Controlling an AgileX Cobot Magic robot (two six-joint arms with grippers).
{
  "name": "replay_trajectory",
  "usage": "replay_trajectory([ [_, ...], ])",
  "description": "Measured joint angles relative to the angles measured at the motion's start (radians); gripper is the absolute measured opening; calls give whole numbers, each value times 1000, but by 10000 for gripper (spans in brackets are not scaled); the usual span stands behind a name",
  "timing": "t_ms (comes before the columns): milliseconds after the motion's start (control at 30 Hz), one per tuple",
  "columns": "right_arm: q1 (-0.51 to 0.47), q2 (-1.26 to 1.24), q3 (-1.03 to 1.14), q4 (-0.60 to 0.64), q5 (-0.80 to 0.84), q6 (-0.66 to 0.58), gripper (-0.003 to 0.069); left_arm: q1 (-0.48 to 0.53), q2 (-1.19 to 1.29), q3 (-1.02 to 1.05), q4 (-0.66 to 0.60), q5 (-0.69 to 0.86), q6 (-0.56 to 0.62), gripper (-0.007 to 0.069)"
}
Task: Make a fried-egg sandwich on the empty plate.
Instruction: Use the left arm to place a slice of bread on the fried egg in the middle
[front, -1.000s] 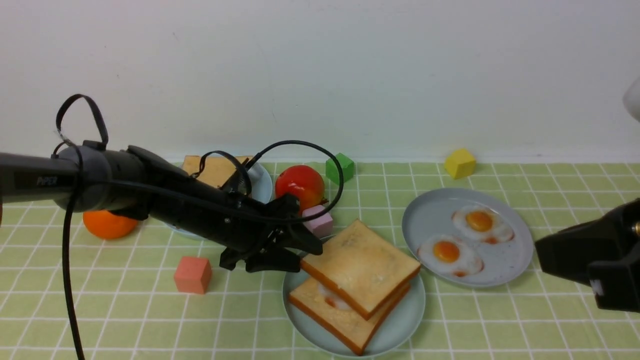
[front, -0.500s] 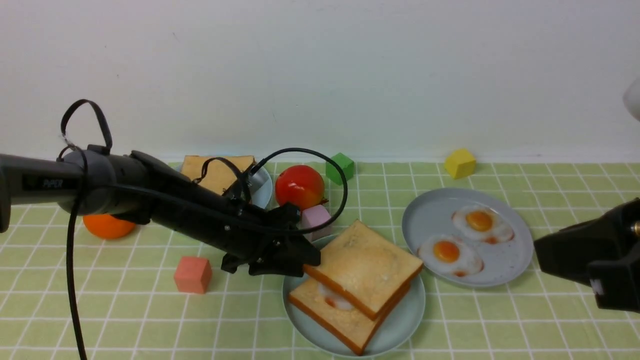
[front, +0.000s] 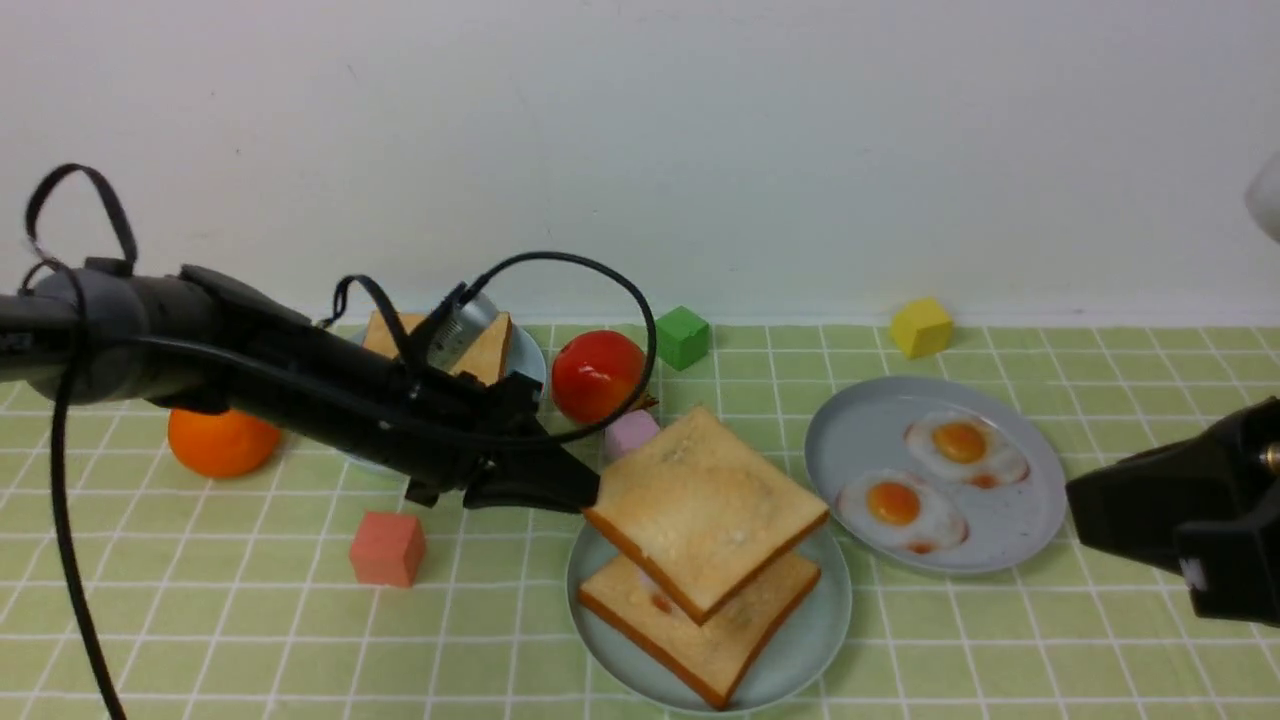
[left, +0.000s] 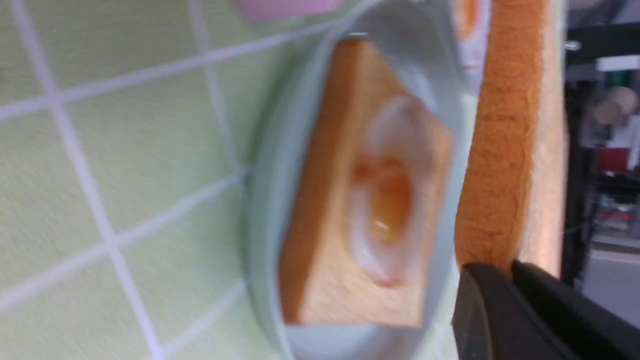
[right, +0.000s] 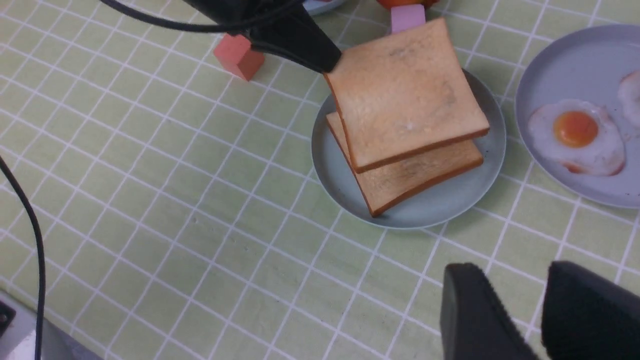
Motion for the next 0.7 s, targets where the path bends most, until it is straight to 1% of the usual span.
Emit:
replay_trajectory([
  [200,0,0,0,-2,-26,0,238,-1,-41,75,-24,-8,17,11],
  [233,0,0,0,-1,-34,0,238,-2,-41,105,-57,-37,23,11],
  [400,0,0,0,-5,-41,0,238,-2,-41,146,-110,-111,34,11],
  [500,0,0,0,-8,-42,0,238,-2,-40,149,-117,-152,30,11],
  [700,0,0,0,-30,-42,0,238,-2,-28,149,-106,-161,20,11],
])
